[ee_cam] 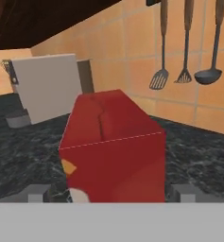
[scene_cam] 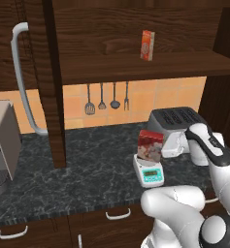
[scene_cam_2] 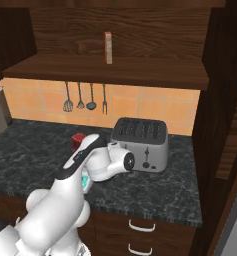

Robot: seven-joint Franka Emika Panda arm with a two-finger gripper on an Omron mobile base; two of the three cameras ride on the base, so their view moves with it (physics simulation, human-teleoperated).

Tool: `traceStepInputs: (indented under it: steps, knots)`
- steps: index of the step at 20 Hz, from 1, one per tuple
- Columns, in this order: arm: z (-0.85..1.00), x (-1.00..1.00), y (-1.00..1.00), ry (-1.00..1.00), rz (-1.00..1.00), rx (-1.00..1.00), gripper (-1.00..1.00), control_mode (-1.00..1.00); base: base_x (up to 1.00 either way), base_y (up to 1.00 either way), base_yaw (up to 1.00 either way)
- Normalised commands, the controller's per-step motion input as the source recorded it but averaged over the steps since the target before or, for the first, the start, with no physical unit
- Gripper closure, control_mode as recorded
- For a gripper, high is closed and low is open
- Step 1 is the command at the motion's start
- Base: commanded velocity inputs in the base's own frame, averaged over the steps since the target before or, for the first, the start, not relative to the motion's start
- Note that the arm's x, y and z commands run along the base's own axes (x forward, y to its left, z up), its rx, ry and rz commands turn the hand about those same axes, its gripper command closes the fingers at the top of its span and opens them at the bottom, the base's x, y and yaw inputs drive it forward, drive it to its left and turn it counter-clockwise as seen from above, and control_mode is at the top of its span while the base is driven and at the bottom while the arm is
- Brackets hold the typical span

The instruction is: Pick the cereal and place it on the digital scale for weighing, and close the cabinet.

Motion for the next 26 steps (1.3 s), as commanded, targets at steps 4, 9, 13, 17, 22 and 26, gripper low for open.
traceStepInputs:
  steps: [4, 9, 13, 17, 22, 26]
  knots:
    - [0.02, -0.16, -0.12, -0.12, 0.0, 0.01, -1.0, -1.0, 0.0, 0.0, 0.0]
    - [0.01, -0.37, -0.22, -0.17, 0.0, 0.01, -1.0, -1.0, 0.0, 0.0, 0.0]
    - [0.28, -0.57, -0.34, -0.34, -0.05, 0.03, -1.0, -1.0, 0.0, 0.0, 0.0]
    - [0.76, -0.75, -0.37, -0.43, -0.06, 0.01, -1.0, -1.0, 0.0, 0.0, 0.0]
    - [0.92, -0.62, -0.31, -0.57, -0.02, -0.02, -1.0, -1.0, 0.0, 0.0, 0.0]
    - [0.86, -0.35, -0.34, -0.63, -0.1, -0.11, -1.0, -1.0, 0.0, 0.0, 0.0]
